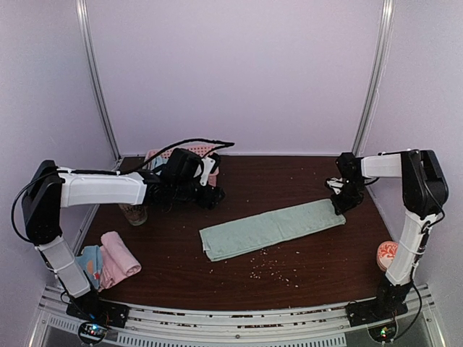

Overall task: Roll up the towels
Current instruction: Pick up the towel from the center of the board.

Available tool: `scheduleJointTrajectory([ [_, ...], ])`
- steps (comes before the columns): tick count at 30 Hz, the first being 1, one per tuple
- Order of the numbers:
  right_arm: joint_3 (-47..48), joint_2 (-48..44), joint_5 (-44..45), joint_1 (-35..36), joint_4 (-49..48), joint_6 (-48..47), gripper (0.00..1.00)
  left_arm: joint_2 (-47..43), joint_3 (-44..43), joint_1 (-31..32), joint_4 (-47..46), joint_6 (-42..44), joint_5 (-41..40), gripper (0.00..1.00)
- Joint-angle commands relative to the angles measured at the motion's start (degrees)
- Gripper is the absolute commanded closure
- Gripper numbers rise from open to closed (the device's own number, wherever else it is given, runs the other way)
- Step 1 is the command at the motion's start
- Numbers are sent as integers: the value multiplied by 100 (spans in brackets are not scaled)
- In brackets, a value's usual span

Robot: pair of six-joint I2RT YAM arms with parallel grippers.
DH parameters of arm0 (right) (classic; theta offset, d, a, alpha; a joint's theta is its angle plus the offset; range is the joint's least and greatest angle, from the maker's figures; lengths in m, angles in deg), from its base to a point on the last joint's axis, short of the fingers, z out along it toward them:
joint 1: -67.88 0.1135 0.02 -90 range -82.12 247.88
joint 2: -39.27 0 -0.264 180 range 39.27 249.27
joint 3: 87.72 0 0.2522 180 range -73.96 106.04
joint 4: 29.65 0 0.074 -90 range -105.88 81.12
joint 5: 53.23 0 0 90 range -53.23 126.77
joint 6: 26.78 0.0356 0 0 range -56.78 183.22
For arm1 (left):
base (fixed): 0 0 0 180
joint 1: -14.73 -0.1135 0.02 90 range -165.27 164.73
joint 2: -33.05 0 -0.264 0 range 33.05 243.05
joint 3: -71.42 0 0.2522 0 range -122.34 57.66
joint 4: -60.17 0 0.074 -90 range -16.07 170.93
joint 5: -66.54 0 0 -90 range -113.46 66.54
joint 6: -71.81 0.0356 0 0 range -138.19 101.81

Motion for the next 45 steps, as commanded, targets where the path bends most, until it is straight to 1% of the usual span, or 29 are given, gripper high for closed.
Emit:
scheduleJointTrajectory([
  [1,83,314,78,-225,115,-70,83,-188,127,-14,-47,-46,40,30],
  [10,510,429,-322,-468,310,-123,91,-234,223,-14,-55,-96,62,30],
  [14,692,405,-536,-587,434,-125,100,-276,279,-14,-56,-90,40,30],
  [16,769,307,-671,-627,476,-158,100,-286,299,-14,-56,-93,31,30],
  [23,1111,-84,-544,-657,672,-169,100,-203,308,-14,-64,-117,52,31],
  [36,1274,25,-628,-657,810,-119,100,-133,304,-14,-28,-124,163,31],
  [39,1390,-46,-1022,-658,953,-137,100,-149,330,-14,5,-113,163,31],
  [45,1373,-305,-2523,-458,1327,-249,100,-136,428,-12,17,-224,63,31],
])
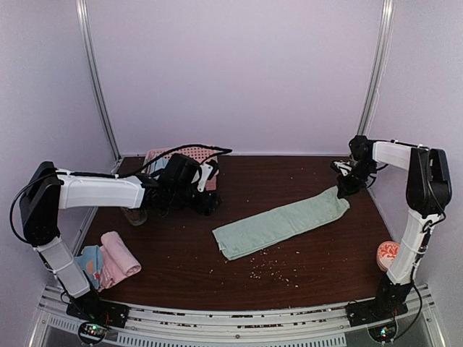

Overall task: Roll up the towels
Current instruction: Pick up the towel from the center of the board.

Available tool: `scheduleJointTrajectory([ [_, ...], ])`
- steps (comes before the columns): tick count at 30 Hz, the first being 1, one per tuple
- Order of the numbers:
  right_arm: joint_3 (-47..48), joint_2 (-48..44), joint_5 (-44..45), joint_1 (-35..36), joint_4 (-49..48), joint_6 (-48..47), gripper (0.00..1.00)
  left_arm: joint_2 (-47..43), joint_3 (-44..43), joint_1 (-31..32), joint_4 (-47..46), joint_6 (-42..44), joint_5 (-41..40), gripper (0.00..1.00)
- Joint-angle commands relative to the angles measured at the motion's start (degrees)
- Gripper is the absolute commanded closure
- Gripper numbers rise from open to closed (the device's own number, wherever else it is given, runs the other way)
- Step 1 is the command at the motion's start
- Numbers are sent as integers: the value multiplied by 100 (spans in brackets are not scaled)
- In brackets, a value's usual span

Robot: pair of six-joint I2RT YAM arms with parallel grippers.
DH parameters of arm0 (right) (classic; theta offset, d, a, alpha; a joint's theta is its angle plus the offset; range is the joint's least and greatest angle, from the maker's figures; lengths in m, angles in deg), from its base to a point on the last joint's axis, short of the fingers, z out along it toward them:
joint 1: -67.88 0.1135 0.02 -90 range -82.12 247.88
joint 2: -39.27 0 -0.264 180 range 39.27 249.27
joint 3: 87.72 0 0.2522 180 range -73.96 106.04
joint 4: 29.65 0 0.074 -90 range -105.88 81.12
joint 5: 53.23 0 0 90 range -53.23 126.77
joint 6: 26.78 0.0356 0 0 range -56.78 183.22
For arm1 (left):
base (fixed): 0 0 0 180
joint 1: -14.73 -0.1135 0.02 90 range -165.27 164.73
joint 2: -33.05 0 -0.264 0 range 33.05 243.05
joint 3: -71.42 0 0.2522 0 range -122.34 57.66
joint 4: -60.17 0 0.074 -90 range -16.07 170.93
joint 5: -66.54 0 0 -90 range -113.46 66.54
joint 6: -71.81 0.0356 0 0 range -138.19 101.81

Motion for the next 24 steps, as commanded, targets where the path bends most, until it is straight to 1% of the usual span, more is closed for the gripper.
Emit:
scheduleJointTrajectory([
  [1,139,-334,-1271,227,496,-94,100,-11,116,-9,-50,-133,-48,32],
  [6,52,-361,-1851,519,660,-95,100,57,165,-14,32,-271,106,32],
  [8,36,-346,-2016,650,708,-138,100,63,189,-10,73,-317,196,34],
  [14,63,-280,-2103,1040,716,-139,100,41,308,-14,143,-475,312,37],
  [19,70,-140,-1338,1073,562,44,100,23,293,-14,182,-571,365,37],
  [24,38,-13,-1053,730,434,139,100,79,186,-14,231,-572,382,37],
])
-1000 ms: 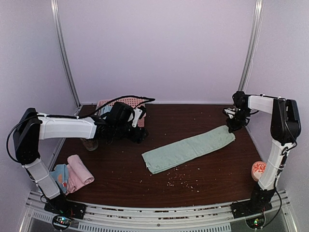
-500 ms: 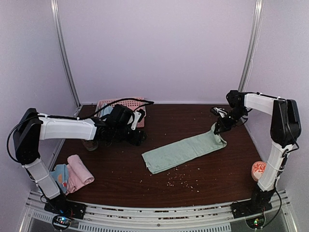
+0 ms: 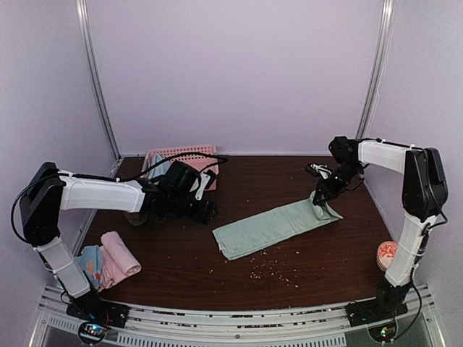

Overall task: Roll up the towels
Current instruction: Pick up the towel from the center of the board.

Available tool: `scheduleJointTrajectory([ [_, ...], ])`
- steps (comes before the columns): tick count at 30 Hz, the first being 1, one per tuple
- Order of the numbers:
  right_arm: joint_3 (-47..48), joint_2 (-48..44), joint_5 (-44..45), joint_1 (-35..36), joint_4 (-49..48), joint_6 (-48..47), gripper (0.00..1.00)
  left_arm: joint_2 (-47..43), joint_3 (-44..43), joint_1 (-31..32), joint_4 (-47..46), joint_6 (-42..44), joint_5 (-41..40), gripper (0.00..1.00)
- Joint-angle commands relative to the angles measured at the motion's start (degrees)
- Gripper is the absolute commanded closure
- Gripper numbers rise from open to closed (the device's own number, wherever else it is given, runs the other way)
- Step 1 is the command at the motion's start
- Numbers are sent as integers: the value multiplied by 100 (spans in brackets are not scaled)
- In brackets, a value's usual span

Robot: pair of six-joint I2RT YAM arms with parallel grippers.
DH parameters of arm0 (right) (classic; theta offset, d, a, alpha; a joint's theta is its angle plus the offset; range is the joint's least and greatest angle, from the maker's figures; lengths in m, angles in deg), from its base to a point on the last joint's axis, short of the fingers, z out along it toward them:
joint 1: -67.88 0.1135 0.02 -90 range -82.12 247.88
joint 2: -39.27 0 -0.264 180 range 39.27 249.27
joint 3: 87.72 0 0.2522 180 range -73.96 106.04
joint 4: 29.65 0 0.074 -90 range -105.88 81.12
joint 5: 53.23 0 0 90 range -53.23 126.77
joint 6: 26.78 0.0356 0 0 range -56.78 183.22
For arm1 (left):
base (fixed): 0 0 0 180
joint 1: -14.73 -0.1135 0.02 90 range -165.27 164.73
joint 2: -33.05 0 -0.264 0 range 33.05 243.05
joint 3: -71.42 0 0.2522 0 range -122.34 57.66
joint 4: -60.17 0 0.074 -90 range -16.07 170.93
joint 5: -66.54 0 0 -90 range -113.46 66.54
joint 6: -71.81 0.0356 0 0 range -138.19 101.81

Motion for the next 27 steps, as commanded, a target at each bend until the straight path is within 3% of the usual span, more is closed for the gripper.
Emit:
scheduleJointTrajectory([
  [1,47,127,488,-376,-139,102,100,98,-134,-9,21,-78,99,37],
  [10,135,275,1637,-1043,-465,-73,99,238,-282,-6,49,-43,218,37],
  [15,381,695,2438,-1358,-532,178,86,236,-301,-6,111,-35,234,38],
  [20,487,700,2355,-1424,-624,347,66,228,-258,-6,124,-17,218,38],
  [27,680,986,1992,-1433,-658,345,62,320,-353,-4,124,-3,312,38],
])
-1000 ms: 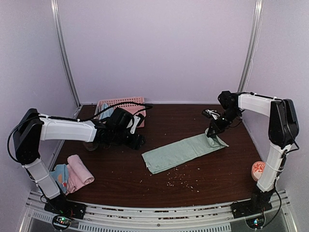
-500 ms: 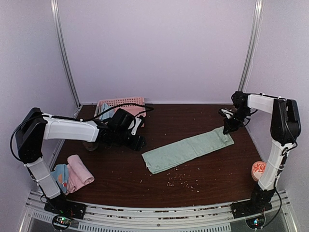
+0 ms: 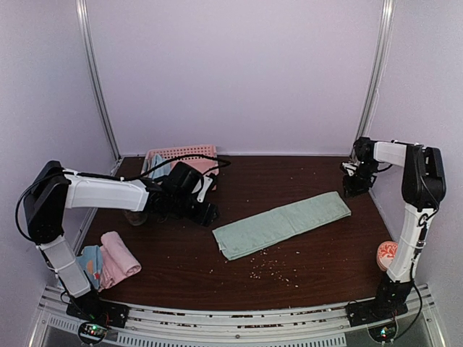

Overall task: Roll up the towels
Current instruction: Pick up the towel from the center of the board.

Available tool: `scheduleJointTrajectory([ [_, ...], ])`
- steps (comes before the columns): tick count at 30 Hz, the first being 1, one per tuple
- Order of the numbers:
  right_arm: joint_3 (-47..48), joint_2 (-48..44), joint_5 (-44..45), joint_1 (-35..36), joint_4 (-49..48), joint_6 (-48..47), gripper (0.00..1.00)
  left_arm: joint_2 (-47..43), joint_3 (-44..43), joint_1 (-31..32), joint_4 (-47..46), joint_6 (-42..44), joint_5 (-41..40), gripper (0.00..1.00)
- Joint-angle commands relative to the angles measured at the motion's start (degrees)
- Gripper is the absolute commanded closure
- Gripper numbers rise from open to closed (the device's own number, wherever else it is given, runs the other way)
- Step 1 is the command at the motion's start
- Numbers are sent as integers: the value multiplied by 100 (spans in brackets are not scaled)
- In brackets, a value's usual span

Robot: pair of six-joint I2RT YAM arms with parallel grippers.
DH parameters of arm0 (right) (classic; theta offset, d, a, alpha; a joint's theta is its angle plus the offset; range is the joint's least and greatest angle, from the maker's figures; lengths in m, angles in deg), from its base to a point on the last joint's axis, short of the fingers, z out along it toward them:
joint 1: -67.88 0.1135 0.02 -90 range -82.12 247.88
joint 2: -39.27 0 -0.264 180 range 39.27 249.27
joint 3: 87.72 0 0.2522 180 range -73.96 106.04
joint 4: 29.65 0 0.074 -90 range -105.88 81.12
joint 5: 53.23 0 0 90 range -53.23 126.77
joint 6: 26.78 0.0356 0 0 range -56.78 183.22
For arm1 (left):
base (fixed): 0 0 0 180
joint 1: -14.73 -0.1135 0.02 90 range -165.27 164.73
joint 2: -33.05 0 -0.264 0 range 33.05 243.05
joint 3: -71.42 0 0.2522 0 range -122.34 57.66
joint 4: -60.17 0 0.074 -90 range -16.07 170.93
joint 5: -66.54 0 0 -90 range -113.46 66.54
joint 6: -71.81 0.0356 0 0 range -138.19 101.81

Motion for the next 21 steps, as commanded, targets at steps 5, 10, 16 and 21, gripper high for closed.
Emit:
scheduleJointTrajectory([
  [5,256,467,-340,16,-38,22,63,111,-177,-5,-75,42,73,38],
  [10,153,606,-471,72,69,-156,64,112,-140,-6,-78,43,82,38],
  [16,-258,805,479,238,-125,-180,68,161,-207,-6,-75,63,94,38],
  [21,-382,1104,306,214,-74,-221,87,174,-219,-5,-79,86,95,38],
])
